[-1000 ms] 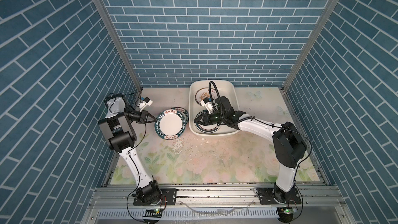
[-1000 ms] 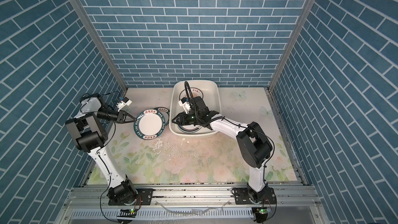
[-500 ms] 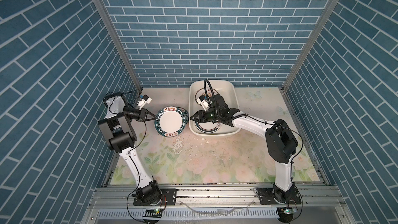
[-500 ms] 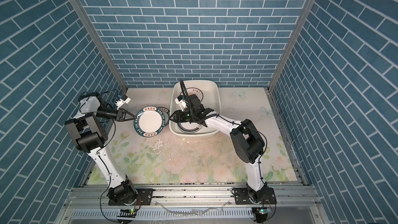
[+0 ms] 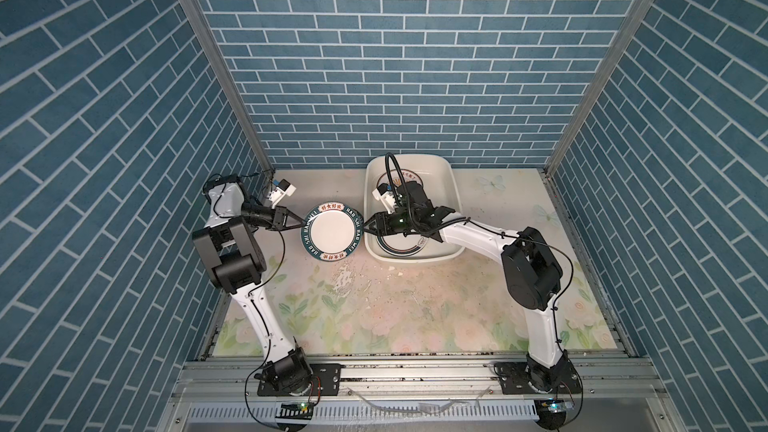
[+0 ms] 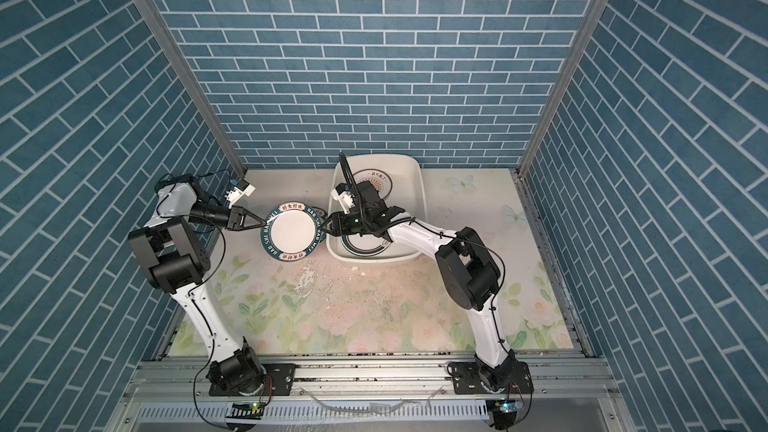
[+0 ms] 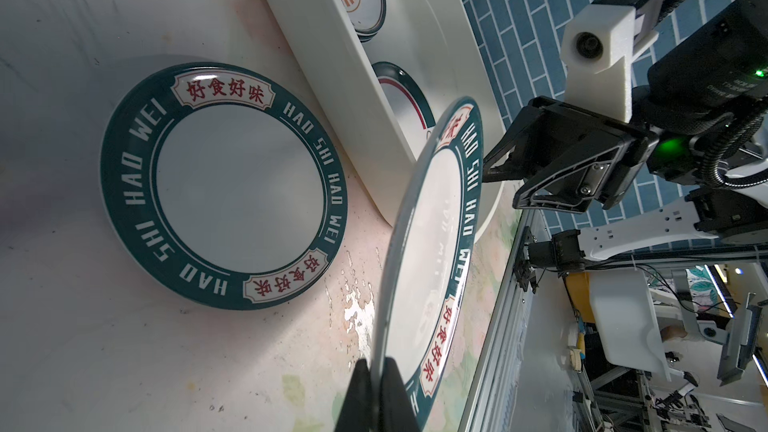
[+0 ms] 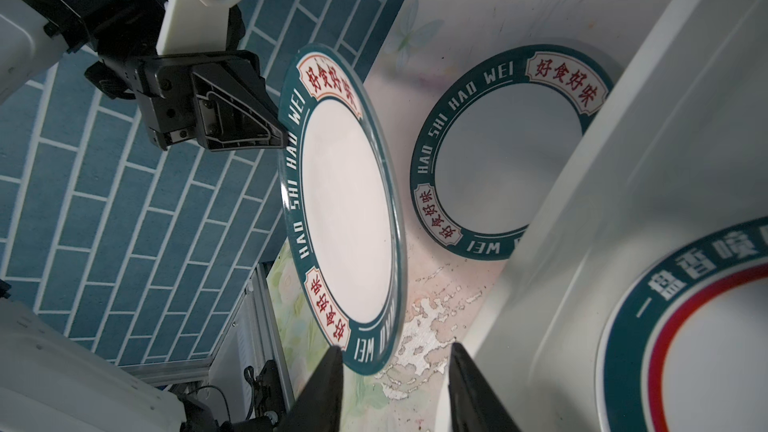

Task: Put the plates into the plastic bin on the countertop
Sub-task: 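Close the right gripper on the upright plate's rim beside the left gripper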

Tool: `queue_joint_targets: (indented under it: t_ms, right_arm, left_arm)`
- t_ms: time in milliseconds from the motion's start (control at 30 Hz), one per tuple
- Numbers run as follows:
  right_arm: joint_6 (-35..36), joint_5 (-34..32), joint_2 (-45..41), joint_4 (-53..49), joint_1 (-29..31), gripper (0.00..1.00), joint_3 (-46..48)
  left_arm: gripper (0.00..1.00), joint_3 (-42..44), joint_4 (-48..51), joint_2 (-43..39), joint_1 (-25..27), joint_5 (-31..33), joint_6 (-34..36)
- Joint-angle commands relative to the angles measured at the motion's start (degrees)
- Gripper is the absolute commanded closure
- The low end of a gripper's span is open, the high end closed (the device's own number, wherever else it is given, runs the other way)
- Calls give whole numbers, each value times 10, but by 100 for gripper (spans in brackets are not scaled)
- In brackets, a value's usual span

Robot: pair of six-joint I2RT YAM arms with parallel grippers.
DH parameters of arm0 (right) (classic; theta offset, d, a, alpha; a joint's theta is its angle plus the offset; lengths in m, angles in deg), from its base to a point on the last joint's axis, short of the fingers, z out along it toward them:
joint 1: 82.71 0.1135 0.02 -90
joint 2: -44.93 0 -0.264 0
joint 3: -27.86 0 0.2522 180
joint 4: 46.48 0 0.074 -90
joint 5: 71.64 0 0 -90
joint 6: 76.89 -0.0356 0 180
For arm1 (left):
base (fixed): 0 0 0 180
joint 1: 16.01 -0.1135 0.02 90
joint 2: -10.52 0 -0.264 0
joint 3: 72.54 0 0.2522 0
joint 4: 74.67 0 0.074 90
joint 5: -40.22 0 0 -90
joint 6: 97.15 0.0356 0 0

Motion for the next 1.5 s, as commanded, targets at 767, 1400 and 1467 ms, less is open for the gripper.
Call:
queue_joint_targets:
  t_ms: [767, 1400, 1467]
  right_arm:
    - [40, -17, 48, -42, 13, 77, -70]
    - [3, -3, 37, 21, 9, 97, -38]
    - [-8, 3, 36, 36, 5, 100, -30]
  left_arm:
    - [100, -17, 102, -31, 13, -52, -11]
    - [100, -4, 102, -51, 16, -60, -10]
    - [100, -4, 101, -51, 17, -61, -10]
